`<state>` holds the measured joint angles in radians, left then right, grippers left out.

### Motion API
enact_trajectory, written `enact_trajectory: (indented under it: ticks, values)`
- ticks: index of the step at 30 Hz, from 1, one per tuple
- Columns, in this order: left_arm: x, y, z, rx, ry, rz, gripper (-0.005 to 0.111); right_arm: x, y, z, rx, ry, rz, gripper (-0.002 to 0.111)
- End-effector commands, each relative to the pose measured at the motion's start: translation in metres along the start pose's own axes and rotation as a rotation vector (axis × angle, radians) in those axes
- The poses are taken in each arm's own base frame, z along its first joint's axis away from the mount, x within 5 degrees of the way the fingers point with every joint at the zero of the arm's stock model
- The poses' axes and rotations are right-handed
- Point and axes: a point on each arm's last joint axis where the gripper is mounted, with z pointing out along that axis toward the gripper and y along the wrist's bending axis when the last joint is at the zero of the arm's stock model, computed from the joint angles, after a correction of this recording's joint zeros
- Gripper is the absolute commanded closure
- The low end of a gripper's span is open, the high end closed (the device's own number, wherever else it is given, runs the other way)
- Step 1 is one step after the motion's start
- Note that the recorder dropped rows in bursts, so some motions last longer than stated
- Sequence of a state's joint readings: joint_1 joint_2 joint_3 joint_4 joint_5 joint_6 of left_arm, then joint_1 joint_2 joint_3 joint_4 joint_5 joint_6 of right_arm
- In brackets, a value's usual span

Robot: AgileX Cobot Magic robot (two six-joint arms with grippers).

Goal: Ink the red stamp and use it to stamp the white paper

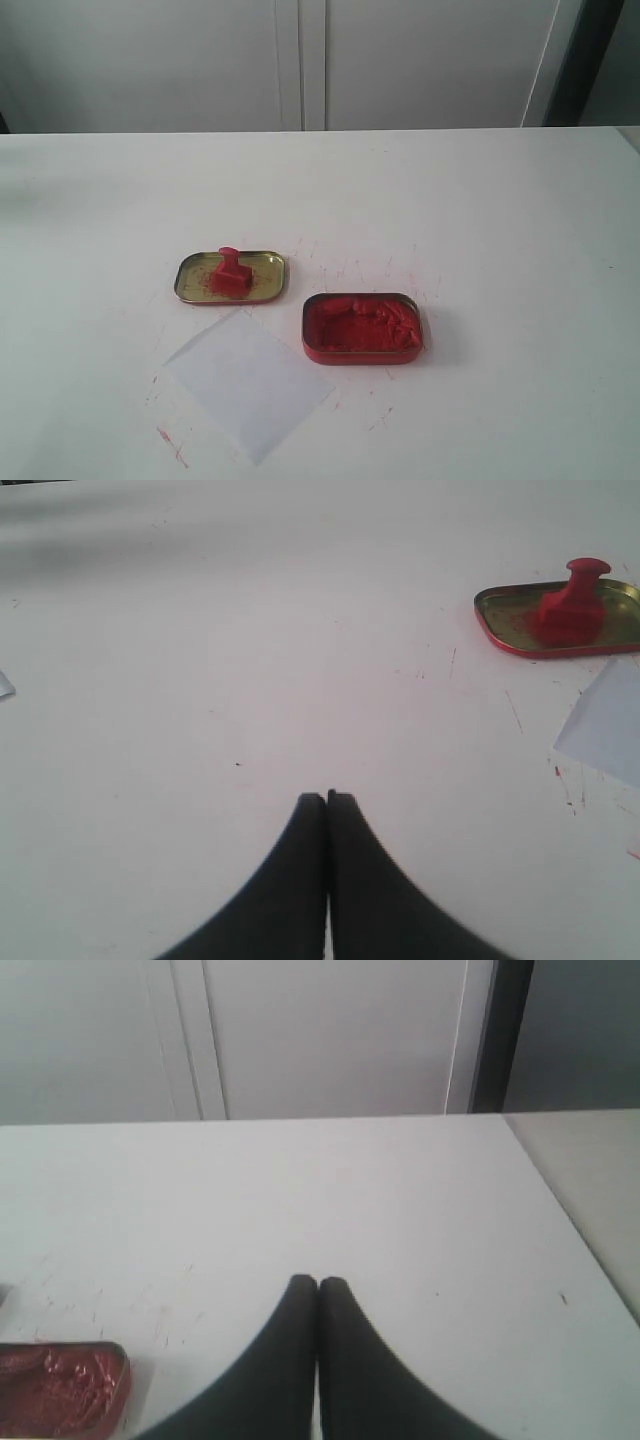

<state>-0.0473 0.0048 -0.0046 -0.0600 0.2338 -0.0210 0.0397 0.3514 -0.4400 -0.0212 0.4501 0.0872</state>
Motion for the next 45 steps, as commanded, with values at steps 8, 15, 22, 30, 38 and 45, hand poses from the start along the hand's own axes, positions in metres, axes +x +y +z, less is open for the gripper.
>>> enact_trajectory:
  ticks: [8,15,22,30,38,45]
  values:
    - [0.001,0.0,0.0,0.0,-0.002,-0.012,0.107,-0.003,0.002,0.02,0.009,0.304,0.012,0.108]
    - [0.001,0.0,0.0,0.0,-0.002,-0.012,0.107,-0.003,0.002,0.038,0.013,0.478,-0.014,0.108]
    - [0.001,0.0,0.0,0.0,-0.002,-0.012,0.107,-0.008,0.004,0.056,0.0,0.575,-0.027,0.108]
    - [0.001,0.0,0.0,0.0,-0.002,-0.012,0.107,-0.005,0.011,0.083,-0.082,0.755,-0.034,0.108]
    - [0.001,0.0,0.0,0.0,-0.002,-0.012,0.107,-0.009,0.016,0.119,-0.125,0.826,-0.02,0.108]
    - [0.001,0.0,0.0,0.0,-0.002,-0.012,0.107,-0.02,0.019,0.148,-0.143,0.87,-0.014,0.108]
